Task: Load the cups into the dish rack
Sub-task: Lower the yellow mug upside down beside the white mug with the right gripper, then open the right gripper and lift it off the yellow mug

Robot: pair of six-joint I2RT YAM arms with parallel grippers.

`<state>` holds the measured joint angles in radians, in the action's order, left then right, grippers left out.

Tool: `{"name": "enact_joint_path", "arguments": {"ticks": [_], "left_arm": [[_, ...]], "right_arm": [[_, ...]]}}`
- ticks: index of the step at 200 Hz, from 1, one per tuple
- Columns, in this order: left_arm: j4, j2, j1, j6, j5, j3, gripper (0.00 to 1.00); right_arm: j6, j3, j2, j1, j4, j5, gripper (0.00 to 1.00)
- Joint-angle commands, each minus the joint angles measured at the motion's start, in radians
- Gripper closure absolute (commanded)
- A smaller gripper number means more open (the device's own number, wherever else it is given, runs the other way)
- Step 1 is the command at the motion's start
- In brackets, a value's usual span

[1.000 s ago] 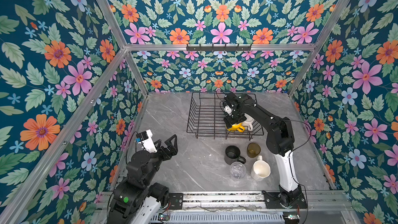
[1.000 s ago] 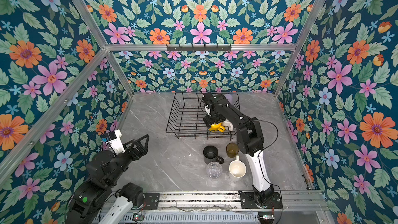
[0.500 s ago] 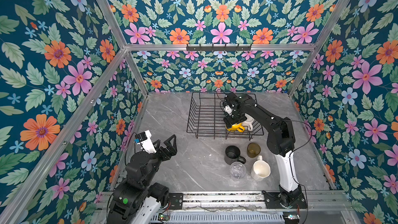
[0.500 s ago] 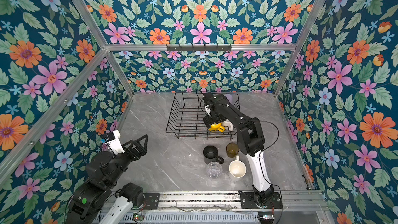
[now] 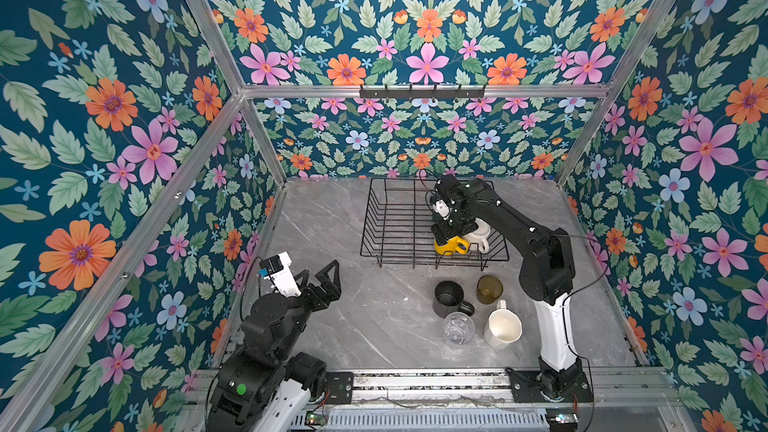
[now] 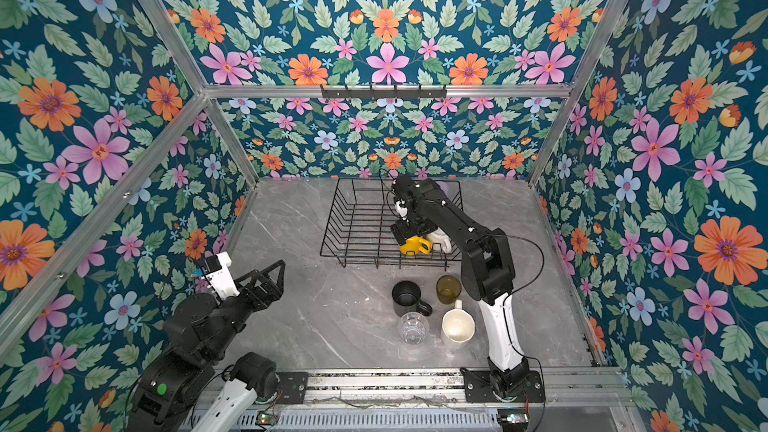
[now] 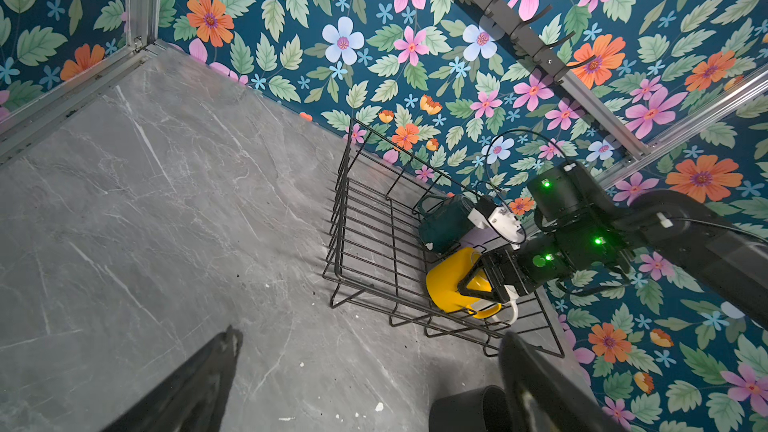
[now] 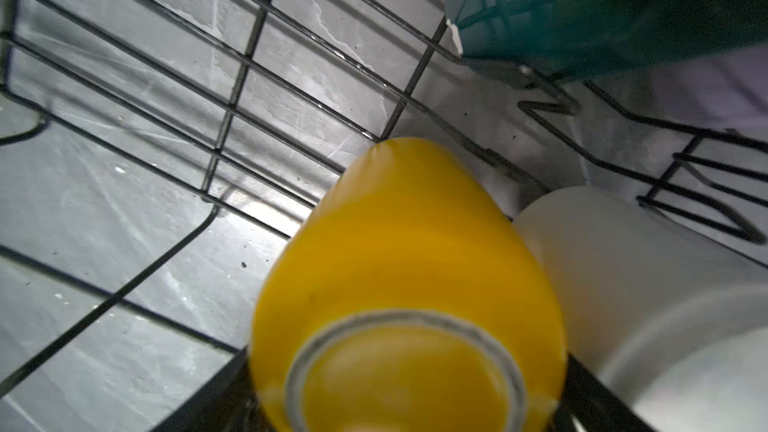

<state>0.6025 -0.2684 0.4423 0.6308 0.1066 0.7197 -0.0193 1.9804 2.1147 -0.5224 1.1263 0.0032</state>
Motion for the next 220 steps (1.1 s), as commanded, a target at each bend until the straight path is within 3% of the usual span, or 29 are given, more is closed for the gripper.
{"name": "enact_joint_path", "arguments": {"ticks": [1, 32, 113, 177, 220], "left_arm": [[0.007, 0.006, 0.000, 0.008, 0.010, -0.004, 0.00], [-0.013, 0.011, 0.000, 0.007, 0.011, -0.018, 0.00], [-0.085, -0.001, 0.001, -0.023, 0.016, -0.034, 0.00], [-0.149, 0.000, 0.000, -0.026, -0.009, -0.051, 0.00], [-0.153, -0.029, 0.000, -0.055, -0.025, -0.043, 0.00]], "right_arm": [[-0.017, -0.008, -0.056, -0.001, -0.003, -0.004, 0.11], [-0.048, -0.103, -0.193, 0.003, -0.023, 0.000, 0.12], [-0.177, -0.555, -0.685, 0.006, 0.021, 0.043, 0.15], [-0.310, -0.765, -0.921, 0.001, 0.142, 0.006, 0.25], [-0.403, -0.850, -1.000, -0.038, 0.192, 0.008, 0.30]]}}
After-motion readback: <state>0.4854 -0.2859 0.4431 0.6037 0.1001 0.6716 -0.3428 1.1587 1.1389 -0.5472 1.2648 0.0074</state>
